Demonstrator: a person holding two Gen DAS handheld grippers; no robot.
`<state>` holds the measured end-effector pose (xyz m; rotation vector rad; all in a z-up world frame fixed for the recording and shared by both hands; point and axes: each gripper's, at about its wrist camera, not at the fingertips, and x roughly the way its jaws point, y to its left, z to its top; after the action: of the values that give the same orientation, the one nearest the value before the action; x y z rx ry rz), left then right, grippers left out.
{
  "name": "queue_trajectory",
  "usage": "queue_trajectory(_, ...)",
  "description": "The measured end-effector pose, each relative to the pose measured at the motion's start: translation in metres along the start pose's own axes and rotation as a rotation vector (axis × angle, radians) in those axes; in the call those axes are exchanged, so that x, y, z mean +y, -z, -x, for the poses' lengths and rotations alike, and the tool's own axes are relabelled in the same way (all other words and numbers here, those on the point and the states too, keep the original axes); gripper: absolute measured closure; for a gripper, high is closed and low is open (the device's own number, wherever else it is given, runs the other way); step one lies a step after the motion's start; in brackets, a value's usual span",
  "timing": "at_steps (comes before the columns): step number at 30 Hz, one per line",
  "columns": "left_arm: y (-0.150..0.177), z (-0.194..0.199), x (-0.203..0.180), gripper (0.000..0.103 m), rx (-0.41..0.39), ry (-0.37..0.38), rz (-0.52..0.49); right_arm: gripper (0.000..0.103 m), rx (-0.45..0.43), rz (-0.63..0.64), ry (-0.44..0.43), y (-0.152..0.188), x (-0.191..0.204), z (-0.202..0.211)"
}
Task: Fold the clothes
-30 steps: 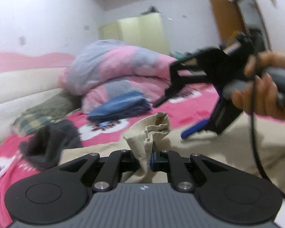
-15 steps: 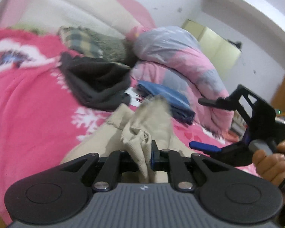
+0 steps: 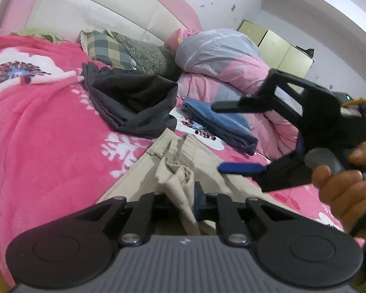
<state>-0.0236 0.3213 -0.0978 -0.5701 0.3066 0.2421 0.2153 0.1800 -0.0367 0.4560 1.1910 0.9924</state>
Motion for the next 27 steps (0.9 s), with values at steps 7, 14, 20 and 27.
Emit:
queue_trajectory(7, -0.006, 0.009, 0.002, 0.093, -0.033, 0.006, 0.022, 0.025, -0.019, -0.058, 0.022, 0.01, -0.016, 0.009)
queue_trajectory(14, -0.016, 0.012, 0.006, 0.093, -0.044, 0.034, 0.051, 0.025, -0.029, -0.062, 0.029, 0.012, -0.023, 0.015)
queue_trajectory(20, -0.014, 0.012, 0.026, 0.093, -0.002, 0.012, 0.137, 0.025, -0.025, -0.054, 0.015, 0.014, -0.024, 0.013)
queue_trajectory(27, -0.008, 0.01, 0.049, 0.085, 0.054, 0.038, 0.248, 0.025, -0.01, 0.088, 0.037, 0.017, 0.006, 0.001)
